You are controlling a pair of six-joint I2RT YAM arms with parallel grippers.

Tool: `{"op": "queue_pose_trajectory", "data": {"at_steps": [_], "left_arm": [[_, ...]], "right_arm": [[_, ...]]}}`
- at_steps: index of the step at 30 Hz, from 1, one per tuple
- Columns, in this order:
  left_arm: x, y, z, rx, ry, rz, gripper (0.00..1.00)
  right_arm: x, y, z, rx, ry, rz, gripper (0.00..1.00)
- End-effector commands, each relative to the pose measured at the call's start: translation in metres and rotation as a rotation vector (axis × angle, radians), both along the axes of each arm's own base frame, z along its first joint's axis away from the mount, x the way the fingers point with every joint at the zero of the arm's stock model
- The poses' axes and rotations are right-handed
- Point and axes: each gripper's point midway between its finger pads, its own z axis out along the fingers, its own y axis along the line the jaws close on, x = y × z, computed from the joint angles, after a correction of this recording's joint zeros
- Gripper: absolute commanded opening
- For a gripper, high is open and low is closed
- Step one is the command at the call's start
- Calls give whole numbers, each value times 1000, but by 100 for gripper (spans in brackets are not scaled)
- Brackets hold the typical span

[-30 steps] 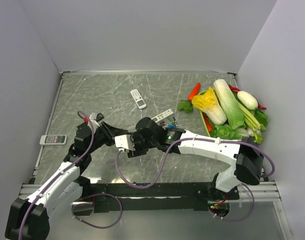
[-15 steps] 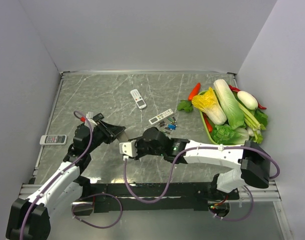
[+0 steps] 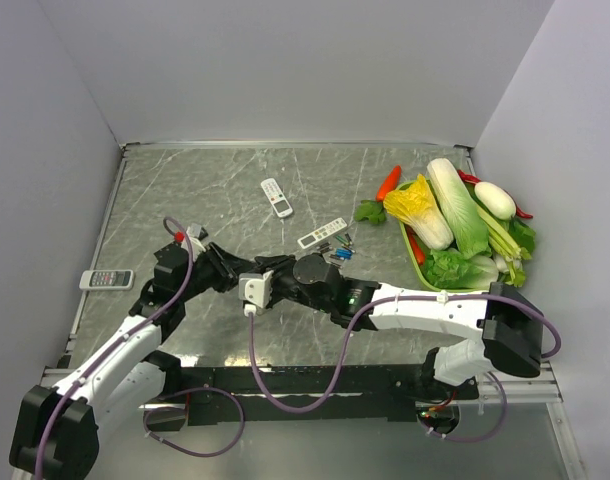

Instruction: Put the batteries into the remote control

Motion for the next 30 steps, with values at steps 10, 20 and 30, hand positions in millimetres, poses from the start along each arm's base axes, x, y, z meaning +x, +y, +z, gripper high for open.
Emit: {"op": "queue_pose_trajectory", "data": {"at_steps": [10, 20, 30], "left_arm": [[6, 0, 26, 1, -90, -1, 1], [2, -2, 39, -42, -113, -12, 1], [-1, -4, 45, -70, -125, -23, 1]], "right_arm": [[-36, -12, 10, -62, 193, 114, 45], [-52, -16, -16, -178, 304, 162, 48], [-53, -11, -18, -177, 312, 172, 48]]}}
